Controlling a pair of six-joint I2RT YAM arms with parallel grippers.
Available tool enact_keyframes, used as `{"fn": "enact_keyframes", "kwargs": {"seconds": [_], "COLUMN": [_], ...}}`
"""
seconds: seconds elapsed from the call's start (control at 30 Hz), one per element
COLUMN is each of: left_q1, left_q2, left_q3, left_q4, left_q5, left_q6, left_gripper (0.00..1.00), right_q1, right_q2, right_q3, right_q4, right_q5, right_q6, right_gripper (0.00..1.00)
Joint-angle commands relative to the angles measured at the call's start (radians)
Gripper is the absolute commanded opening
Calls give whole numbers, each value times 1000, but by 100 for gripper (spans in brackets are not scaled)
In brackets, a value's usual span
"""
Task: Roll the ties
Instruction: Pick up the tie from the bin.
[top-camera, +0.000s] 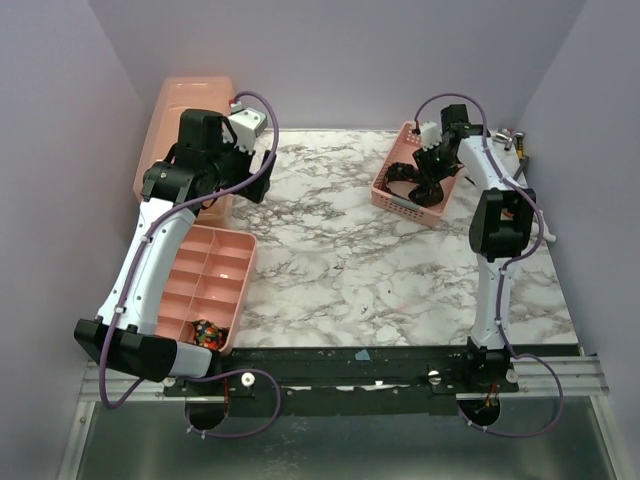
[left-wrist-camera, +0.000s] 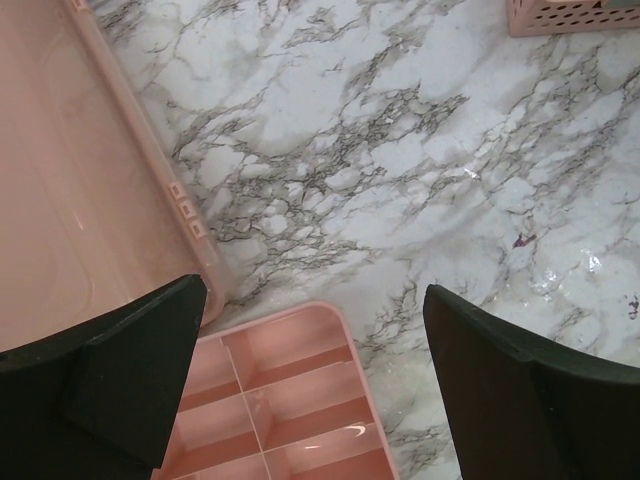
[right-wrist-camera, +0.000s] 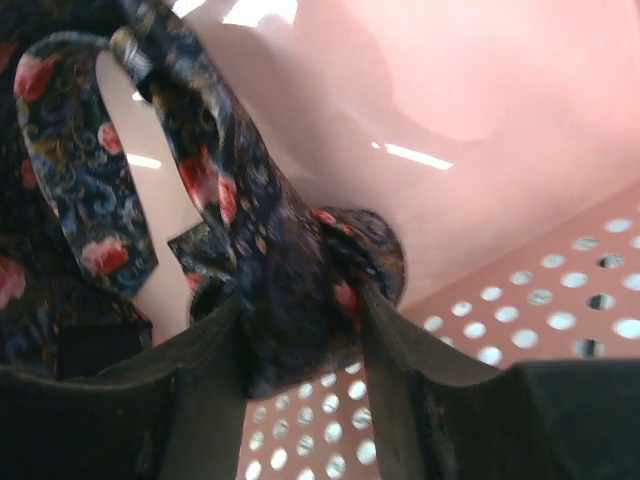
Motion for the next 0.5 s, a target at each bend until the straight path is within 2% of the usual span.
{"fn": "enact_keyframes", "kwargs": {"seconds": [0.0, 0.07, 0.13, 0.47], "left_q1": [-2, -2, -2, -2], "left_q2": [-28, -23, -19, 93], "left_q3": [-20, -14, -5, 127], "left_q4": [28, 25, 30, 10], "left_q5": [-88, -104, -111, -69], "left_q6": [40, 56, 67, 46], "left_gripper": [98, 98, 98, 99], "right_q1": [10, 10, 10, 21], "right_q2": [57, 57, 27, -333], "right_q3": [72, 110, 144, 177], "right_q4": [-15, -38, -53, -127], "right_q5": [25, 3, -36, -340], "right_q6": [23, 23, 24, 13], "right_gripper": [35, 15, 1, 1]}}
